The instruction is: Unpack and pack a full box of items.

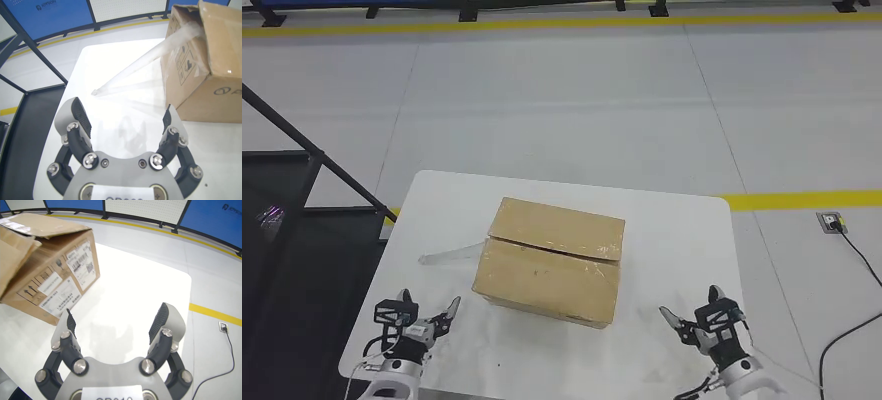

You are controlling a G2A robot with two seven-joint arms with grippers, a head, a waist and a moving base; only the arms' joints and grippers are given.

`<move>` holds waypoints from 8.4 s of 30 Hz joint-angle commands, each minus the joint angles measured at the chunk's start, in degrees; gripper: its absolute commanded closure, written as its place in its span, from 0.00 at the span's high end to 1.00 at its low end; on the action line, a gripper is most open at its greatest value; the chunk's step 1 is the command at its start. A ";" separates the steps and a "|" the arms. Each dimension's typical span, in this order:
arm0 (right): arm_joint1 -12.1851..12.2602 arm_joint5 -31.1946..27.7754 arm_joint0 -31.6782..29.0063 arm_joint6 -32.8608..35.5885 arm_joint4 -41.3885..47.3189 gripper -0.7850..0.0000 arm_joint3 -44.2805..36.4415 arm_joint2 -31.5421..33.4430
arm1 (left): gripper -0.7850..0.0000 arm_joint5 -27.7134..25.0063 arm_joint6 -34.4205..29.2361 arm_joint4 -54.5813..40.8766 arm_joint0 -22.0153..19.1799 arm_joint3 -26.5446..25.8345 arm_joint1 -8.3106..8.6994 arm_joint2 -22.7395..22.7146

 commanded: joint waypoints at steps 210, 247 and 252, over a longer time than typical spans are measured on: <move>-16.76 -16.91 72.10 42.36 99.54 1.00 65.75 -48.81 | 1.00 -32.34 27.47 11.38 5.33 2.02 2.24 -6.42; -20.30 -19.77 72.35 46.64 93.96 1.00 57.22 -46.10 | 1.00 -20.72 8.94 -8.80 -2.30 0.29 0.57 -4.64; -18.69 -23.37 69.89 49.93 91.70 1.00 52.18 -43.19 | 1.00 -20.45 7.04 -10.21 -2.66 2.65 0.76 -6.97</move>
